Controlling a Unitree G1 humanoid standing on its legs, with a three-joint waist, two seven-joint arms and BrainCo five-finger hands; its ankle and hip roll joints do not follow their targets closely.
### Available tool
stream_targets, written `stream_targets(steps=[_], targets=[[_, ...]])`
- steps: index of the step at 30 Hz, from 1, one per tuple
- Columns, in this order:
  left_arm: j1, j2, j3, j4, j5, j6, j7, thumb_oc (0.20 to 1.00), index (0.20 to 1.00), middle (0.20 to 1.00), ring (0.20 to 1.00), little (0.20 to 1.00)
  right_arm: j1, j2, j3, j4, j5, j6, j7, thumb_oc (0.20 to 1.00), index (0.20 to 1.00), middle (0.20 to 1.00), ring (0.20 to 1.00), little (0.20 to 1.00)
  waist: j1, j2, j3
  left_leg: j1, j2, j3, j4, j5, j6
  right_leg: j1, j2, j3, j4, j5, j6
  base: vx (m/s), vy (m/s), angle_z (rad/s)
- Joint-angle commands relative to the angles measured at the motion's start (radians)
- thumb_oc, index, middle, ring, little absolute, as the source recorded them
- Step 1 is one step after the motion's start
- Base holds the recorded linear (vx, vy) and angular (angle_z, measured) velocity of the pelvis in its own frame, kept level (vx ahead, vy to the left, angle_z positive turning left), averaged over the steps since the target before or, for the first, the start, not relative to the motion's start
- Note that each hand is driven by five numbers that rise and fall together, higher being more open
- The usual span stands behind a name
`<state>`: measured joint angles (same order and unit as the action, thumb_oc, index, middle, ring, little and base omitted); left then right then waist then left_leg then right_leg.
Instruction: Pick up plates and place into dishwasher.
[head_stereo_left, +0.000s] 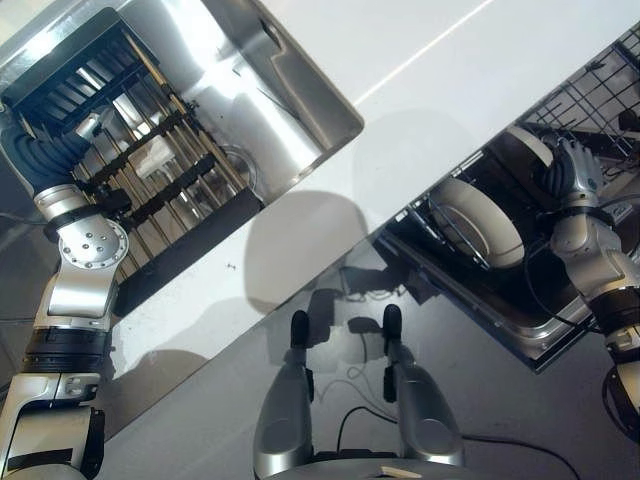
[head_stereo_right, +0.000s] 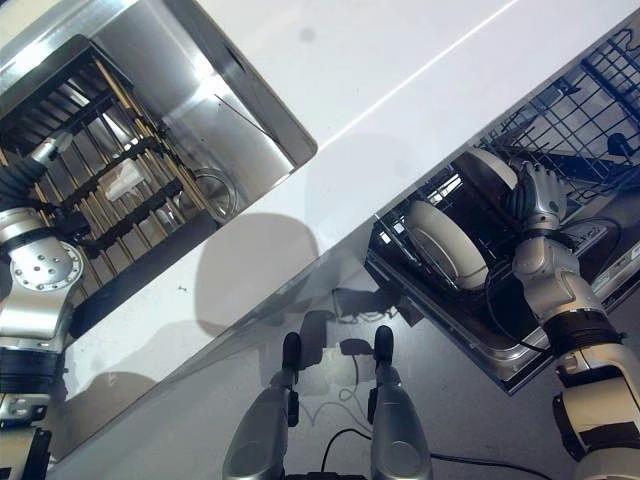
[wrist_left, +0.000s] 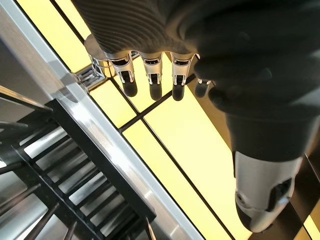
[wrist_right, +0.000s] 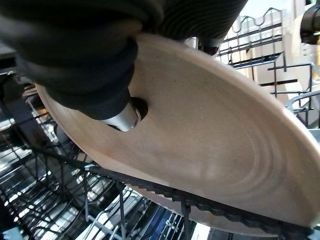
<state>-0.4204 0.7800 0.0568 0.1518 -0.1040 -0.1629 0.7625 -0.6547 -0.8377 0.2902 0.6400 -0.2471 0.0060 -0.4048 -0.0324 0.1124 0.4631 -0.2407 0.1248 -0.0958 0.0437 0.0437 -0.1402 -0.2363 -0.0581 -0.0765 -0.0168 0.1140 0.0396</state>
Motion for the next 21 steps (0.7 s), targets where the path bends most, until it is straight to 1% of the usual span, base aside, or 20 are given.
stream_targets(steps=[1, 2, 4, 5, 13, 15, 18, 21], targets=[[-0.052, -0.021, -0.006, 0.013, -0.006, -0.038, 0.009, 1.0, 1.0, 1.0, 1.0, 1.0, 0.039, 0.055, 0.076, 0.02, 0.083, 0.014, 0.019, 0.2, 0.2, 0.2, 0.2, 0.2, 0.01, -0.001, 0.018, -0.062, 0.045, 0.006, 0.028, 0.065, 0.003, -0.07, -0.078, 0.049, 0.139, -0.077, 0.052, 0.0, 0.0, 0.0], [-0.052, -0.023, -0.006, 0.013, -0.005, -0.037, 0.006, 1.0, 1.0, 1.0, 1.0, 1.0, 0.041, 0.054, 0.072, 0.019, 0.079, 0.021, 0.021, 0.282, 0.282, 0.282, 0.282, 0.282, 0.008, -0.001, 0.015, -0.06, 0.046, 0.008, 0.031, 0.064, 0.003, -0.066, -0.079, 0.049, 0.138, -0.076, 0.052, 0.0, 0.0, 0.0], [-0.049, -0.027, -0.004, 0.007, -0.003, -0.031, 0.002, 1.0, 1.0, 1.0, 1.0, 1.0, 0.048, 0.056, 0.064, 0.012, 0.089, 0.031, 0.019, 0.796, 0.796, 0.796, 0.796, 0.796, 0.005, -0.001, 0.011, -0.055, 0.047, 0.01, 0.033, 0.063, 0.003, -0.059, -0.079, 0.049, 0.135, -0.076, 0.052, 0.0, 0.0, 0.0], [-0.047, -0.028, -0.002, 0.007, -0.005, -0.029, -0.001, 1.0, 1.0, 1.0, 1.0, 1.0, 0.052, 0.057, 0.056, 0.01, 0.097, 0.034, 0.018, 1.0, 1.0, 1.0, 1.0, 1.0, 0.003, -0.002, 0.008, -0.052, 0.048, 0.012, 0.035, 0.062, 0.003, -0.055, -0.079, 0.05, 0.134, -0.076, 0.051, 0.0, 0.0, 0.0], [-0.029, -0.032, 0.002, -0.004, -0.001, -0.022, -0.017, 1.0, 1.0, 1.0, 1.0, 1.0, 0.103, 0.083, 0.01, -0.014, 0.121, 0.054, 0.001, 1.0, 1.0, 1.0, 1.0, 1.0, -0.006, -0.011, -0.022, -0.008, 0.053, 0.026, 0.016, 0.054, 0.005, -0.018, -0.083, 0.051, 0.113, -0.071, 0.053, 0.0, 0.009, 0.0], [-0.017, -0.038, 0.006, 0.0, 0.0, -0.028, -0.022, 1.0, 1.0, 1.0, 1.0, 1.0, 0.119, 0.092, -0.001, -0.026, 0.133, 0.049, -0.005, 1.0, 1.0, 1.0, 1.0, 1.0, -0.009, -0.013, -0.033, 0.005, 0.054, 0.029, 0.013, 0.05, 0.005, -0.004, -0.085, 0.051, 0.105, -0.07, 0.053, 0.02, 0.042, 0.01], [0.009, -0.052, 0.009, 0.002, 0.0, -0.043, -0.028, 1.0, 1.0, 1.0, 1.0, 1.0, 0.148, 0.106, -0.017, -0.045, 0.102, 0.041, -0.009, 1.0, 1.0, 1.0, 1.0, 1.0, -0.012, -0.017, -0.054, 0.023, 0.057, 0.035, 0.01, 0.044, 0.004, 0.015, -0.089, 0.051, 0.093, -0.068, 0.054, 0.03, 0.037, -0.02], [0.033, -0.066, 0.022, -0.003, 0.001, -0.041, -0.044, 1.0, 1.0, 1.0, 1.0, 1.0, 0.178, 0.111, -0.042, -0.075, 0.105, 0.037, -0.017, 1.0, 1.0, 1.0, 1.0, 1.0, -0.016, -0.024, -0.074, 0.041, 0.06, 0.039, 0.01, 0.038, 0.003, 0.036, -0.089, 0.053, 0.082, -0.067, 0.055, 0.03, 0.026, -0.01]])
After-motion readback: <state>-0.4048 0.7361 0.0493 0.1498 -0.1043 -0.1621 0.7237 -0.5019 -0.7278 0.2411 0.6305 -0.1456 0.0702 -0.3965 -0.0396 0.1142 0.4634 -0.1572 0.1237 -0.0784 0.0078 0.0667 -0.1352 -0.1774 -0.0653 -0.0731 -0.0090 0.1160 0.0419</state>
